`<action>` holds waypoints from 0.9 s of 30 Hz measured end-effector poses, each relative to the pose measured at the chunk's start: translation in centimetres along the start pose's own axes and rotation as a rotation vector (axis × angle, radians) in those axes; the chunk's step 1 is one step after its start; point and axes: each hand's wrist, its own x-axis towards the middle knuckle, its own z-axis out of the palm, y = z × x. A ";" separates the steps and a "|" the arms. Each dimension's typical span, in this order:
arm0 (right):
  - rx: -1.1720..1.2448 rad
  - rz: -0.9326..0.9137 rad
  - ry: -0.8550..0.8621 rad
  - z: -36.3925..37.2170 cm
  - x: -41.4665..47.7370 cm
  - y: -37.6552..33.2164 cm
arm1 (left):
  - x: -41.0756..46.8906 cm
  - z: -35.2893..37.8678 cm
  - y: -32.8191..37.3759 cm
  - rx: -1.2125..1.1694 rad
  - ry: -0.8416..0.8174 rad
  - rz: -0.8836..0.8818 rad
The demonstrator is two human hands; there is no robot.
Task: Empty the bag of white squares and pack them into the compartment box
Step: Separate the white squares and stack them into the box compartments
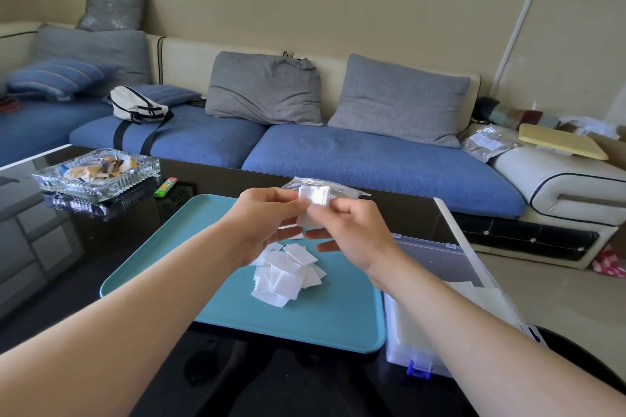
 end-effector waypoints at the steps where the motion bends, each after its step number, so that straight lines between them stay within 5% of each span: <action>1: -0.026 -0.014 0.012 0.1 0.0 0.2 | 0.0 0.0 0.0 -0.008 -0.002 0.007; 8: -0.094 -0.021 -0.032 0.8 0.3 0.8 | 0.2 0.0 -0.3 0.120 -0.174 -0.045; 14: -0.505 0.006 0.054 1.7 0.9 3.0 | 1.3 -1.3 -0.6 0.342 0.097 0.045; 21: -0.917 -0.029 -0.246 3.5 1.2 5.3 | 1.4 -2.9 -1.2 0.581 0.161 0.040; 27: -1.129 -0.086 -0.202 4.1 1.7 4.6 | 1.5 -3.3 -1.5 0.653 0.156 0.025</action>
